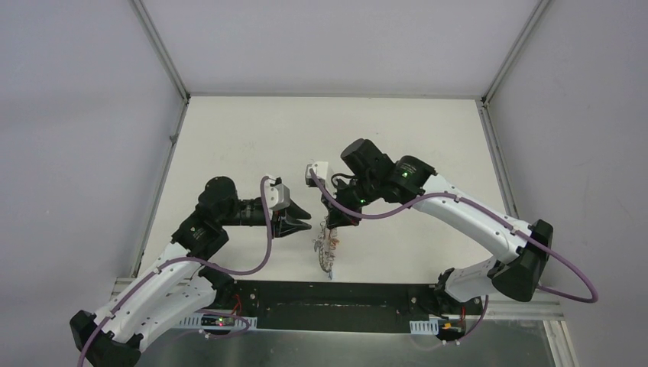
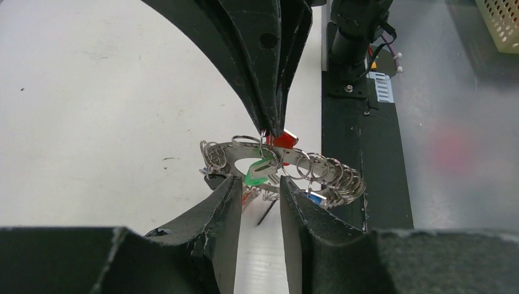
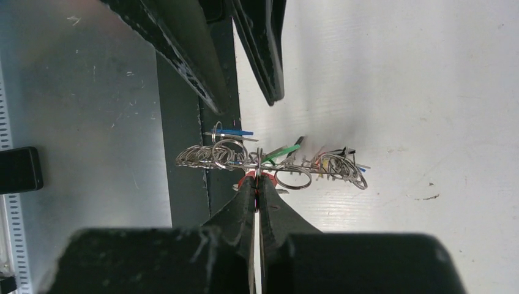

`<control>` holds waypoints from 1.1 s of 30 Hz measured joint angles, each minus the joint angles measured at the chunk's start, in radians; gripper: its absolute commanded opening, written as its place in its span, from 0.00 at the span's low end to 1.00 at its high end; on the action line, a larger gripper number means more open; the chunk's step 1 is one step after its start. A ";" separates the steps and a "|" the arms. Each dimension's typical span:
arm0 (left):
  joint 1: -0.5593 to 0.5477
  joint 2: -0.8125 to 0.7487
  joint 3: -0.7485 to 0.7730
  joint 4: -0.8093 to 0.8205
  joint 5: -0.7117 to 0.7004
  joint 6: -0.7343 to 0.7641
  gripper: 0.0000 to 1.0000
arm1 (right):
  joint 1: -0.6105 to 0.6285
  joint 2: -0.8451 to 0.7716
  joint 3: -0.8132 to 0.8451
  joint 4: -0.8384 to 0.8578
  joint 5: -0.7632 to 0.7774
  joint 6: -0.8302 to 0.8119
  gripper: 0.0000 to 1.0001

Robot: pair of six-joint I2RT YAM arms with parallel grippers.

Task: Put the keys on the keyring

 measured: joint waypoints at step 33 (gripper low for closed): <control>-0.158 0.106 -0.034 0.159 -0.121 -0.004 0.00 | 0.000 0.024 0.024 -0.019 -0.029 0.025 0.38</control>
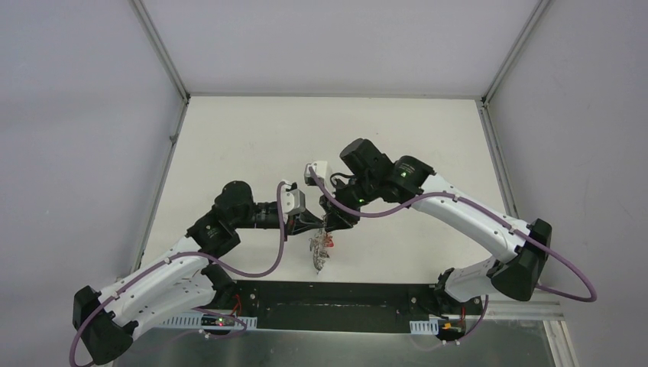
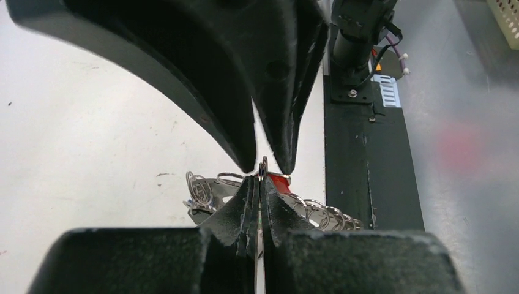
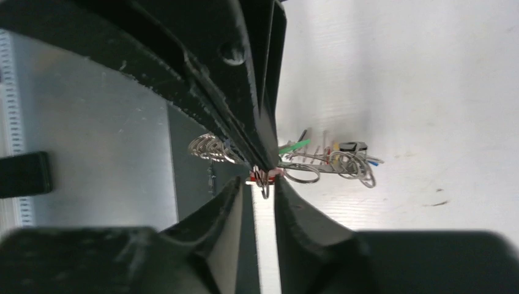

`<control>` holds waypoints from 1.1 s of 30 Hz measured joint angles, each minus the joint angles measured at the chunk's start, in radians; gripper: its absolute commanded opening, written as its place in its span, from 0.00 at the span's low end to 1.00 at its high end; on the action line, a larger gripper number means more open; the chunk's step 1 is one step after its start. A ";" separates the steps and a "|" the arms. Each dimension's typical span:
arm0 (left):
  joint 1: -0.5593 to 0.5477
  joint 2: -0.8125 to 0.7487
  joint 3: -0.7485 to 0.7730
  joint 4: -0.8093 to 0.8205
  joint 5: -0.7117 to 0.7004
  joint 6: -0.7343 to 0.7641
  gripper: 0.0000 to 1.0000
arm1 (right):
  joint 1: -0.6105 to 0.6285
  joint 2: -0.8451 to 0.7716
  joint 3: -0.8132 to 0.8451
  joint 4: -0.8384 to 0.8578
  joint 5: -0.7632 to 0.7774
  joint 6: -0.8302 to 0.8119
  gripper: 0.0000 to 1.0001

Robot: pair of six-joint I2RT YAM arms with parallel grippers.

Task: Put the keys on the keyring

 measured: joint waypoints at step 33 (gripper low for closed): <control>-0.006 -0.215 -0.256 0.576 -0.174 -0.220 0.00 | -0.153 -0.299 -0.388 0.786 -0.318 0.308 0.32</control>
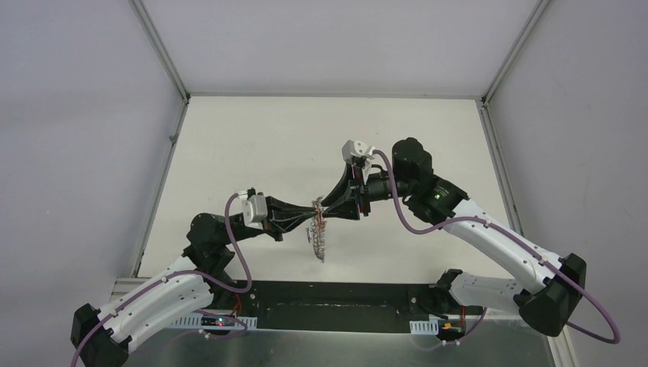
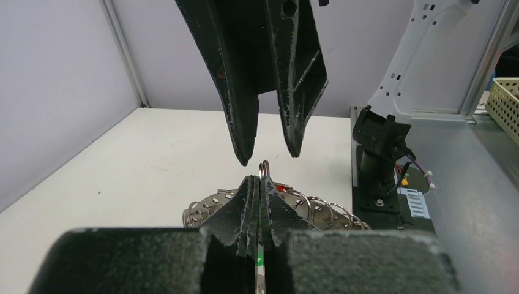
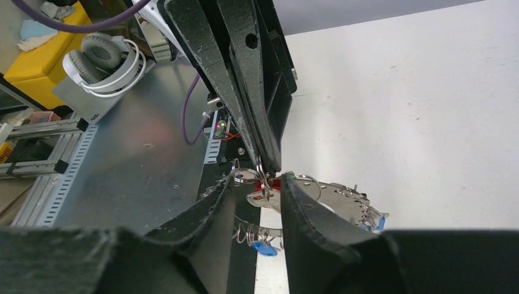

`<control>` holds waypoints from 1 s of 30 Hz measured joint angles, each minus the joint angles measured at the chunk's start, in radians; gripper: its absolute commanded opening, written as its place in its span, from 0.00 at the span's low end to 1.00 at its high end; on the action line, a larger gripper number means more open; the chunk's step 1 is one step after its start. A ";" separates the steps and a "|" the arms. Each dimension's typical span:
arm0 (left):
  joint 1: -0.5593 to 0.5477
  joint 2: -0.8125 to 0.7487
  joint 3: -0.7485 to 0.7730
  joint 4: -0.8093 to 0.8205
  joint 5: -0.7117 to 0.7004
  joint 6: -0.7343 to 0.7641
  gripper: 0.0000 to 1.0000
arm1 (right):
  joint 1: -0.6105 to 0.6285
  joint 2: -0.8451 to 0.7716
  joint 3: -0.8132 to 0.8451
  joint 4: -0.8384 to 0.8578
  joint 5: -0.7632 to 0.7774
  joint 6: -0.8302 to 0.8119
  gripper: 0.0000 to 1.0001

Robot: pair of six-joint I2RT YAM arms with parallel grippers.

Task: Put the keys on the keyring

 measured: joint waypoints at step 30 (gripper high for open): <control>0.000 -0.005 0.000 0.007 0.004 -0.004 0.00 | 0.000 0.034 -0.056 -0.001 0.016 0.007 0.22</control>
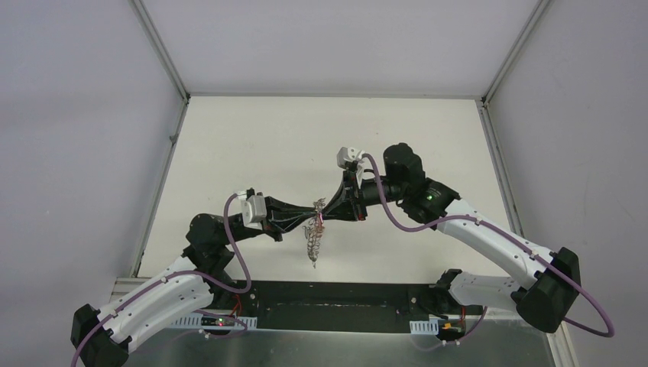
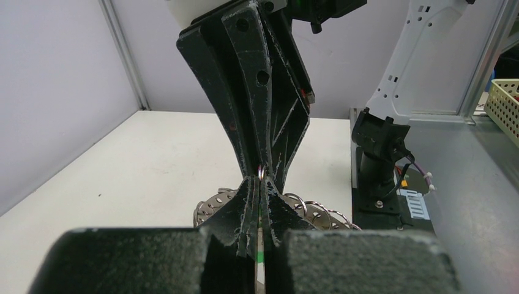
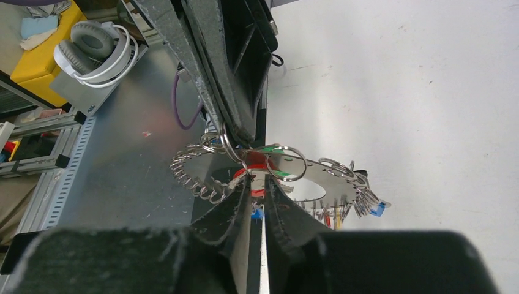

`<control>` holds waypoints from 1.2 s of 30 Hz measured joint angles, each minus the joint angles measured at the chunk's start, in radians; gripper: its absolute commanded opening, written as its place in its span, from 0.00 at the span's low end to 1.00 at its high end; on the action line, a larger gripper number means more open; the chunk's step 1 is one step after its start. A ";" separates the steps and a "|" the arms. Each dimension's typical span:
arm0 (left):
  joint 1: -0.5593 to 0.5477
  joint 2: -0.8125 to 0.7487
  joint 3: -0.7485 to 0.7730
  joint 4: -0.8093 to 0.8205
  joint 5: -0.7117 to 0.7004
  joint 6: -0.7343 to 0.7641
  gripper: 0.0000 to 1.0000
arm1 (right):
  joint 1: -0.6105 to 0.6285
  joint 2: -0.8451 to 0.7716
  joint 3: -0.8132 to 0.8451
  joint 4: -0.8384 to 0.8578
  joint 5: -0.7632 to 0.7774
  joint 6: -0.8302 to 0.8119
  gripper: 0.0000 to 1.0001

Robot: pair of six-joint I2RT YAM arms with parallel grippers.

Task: Put the keys on the keyring

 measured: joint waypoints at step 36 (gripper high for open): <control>0.000 0.000 0.000 0.000 0.001 0.000 0.00 | 0.014 -0.018 -0.018 0.169 -0.016 0.046 0.20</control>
